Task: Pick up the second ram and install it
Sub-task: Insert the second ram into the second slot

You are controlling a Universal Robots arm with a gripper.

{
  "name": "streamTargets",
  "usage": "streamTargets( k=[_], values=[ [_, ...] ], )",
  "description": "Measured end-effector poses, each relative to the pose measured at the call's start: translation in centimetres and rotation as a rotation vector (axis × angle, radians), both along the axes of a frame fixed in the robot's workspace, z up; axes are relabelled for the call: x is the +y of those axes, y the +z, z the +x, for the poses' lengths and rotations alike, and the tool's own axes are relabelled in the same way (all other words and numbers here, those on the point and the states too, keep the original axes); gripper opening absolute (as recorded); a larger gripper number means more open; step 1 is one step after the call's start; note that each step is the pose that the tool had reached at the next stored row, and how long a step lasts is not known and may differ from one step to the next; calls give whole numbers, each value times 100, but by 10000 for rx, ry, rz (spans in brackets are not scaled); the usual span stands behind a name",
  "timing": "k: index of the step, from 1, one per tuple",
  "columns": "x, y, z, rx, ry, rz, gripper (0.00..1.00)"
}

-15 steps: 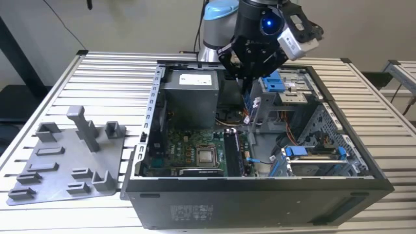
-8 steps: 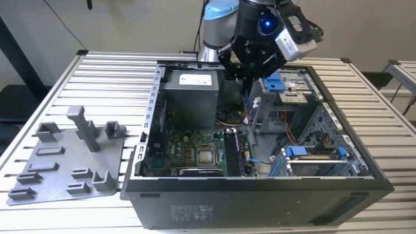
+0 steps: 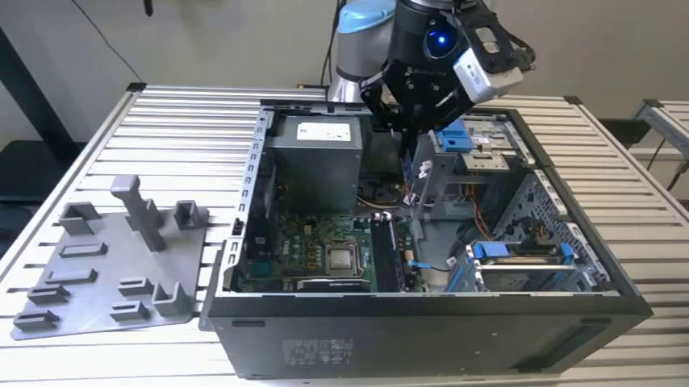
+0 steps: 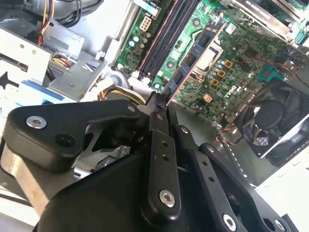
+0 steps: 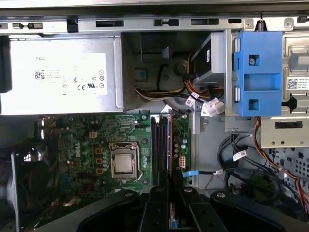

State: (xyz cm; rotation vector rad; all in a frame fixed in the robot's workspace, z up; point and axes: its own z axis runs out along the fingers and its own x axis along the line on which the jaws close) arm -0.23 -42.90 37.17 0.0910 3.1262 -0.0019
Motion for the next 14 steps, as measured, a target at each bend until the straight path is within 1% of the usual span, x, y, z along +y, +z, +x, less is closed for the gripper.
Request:
streamTargets(
  k=[4, 8, 12, 14],
  values=[
    [1, -5, 1, -1, 82, -10, 14],
    [0, -13, 0, 0, 238, -99, 14],
    [0, -22, 0, -1, 323, -133, 14],
    [0, -38, 0, 1, 327, -170, 14]
  ],
)
